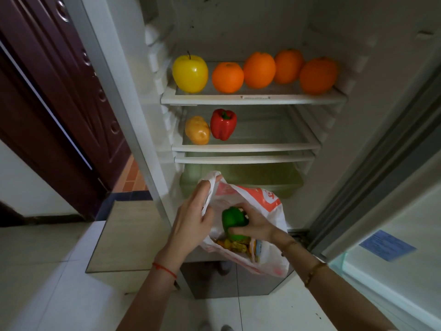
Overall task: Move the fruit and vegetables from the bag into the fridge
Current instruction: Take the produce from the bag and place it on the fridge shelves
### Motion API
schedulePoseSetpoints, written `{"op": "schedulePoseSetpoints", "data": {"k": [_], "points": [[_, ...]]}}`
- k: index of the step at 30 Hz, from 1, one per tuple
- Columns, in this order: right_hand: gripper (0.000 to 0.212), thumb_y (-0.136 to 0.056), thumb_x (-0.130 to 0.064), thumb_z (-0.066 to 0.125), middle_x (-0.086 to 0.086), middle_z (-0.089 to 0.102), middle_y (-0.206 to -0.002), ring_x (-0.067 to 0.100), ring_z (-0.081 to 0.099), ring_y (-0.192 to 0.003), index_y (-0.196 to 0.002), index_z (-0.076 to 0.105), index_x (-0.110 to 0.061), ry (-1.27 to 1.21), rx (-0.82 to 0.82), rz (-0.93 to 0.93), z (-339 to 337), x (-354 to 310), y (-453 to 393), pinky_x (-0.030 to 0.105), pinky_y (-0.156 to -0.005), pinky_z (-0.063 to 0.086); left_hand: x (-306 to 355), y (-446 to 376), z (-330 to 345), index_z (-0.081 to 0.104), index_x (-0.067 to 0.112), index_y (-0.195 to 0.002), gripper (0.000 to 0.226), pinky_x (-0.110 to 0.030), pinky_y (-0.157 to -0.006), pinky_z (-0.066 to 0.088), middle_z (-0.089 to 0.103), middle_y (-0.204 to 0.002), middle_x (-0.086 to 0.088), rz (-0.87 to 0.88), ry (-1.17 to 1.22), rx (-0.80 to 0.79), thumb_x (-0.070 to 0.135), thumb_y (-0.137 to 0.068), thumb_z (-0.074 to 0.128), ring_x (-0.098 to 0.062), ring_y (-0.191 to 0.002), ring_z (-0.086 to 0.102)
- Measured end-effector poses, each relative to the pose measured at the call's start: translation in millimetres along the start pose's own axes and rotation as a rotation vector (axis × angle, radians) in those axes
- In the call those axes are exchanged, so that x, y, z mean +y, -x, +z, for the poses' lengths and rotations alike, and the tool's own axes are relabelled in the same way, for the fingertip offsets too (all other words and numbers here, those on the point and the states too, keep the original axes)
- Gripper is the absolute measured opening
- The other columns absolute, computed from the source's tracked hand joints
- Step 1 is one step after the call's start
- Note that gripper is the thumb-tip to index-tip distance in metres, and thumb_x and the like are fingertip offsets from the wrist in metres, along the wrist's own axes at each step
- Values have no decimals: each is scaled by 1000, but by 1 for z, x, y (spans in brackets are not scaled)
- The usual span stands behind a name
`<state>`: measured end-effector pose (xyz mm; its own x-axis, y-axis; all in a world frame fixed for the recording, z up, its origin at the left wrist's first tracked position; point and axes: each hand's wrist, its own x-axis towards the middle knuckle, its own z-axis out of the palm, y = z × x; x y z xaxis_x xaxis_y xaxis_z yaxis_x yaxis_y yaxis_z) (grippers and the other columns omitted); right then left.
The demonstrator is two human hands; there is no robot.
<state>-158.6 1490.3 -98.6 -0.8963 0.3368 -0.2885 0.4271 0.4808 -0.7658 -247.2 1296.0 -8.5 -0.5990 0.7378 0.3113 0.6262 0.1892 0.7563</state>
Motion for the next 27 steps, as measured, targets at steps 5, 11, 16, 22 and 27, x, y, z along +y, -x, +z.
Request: {"op": "schedulePoseSetpoints", "data": {"k": [5,11,16,22,27], "points": [[54,-77,-25,80,-6,60,-112,15,60,-107,-121,48,-21,-206,102,-62,-29,-39,14,20,-78,54,-3,-7,-1,34,26,-148,67,-17,-75,49,48,-143,7,-16,-26,41,-3,-89,47,-25,-100,59],[56,-75,-27,81,3,64,-114,17,64,-105,-125,56,-17,-391,182,-180,-75,-81,37,22,-78,55,-2,-17,-1,34,27,-148,70,-5,-85,41,46,-144,7,9,-34,97,-5,-88,51,-15,-118,54],[76,-67,-33,87,-8,54,-109,6,59,-94,-125,42,-16,-251,627,-196,-120,-110,40,14,-70,51,-1,-21,2,34,29,-148,72,-7,-91,40,45,-145,9,26,-29,87,-6,-88,51,-9,-123,50],[83,-69,-28,84,7,53,-127,18,52,-112,-138,40,-15,-125,829,-154,-145,-113,-2,28,-91,46,1,-22,6,33,37,-146,74,3,-87,36,44,-143,13,46,10,60,-7,-88,50,3,-120,46],[84,-65,-30,86,12,51,-129,30,49,-123,-130,36,-11,-137,821,-79,-149,-111,-47,47,-101,47,-3,-26,7,37,27,-146,68,4,-93,31,43,-145,12,45,18,56,-6,-88,50,1,-127,42]]}}
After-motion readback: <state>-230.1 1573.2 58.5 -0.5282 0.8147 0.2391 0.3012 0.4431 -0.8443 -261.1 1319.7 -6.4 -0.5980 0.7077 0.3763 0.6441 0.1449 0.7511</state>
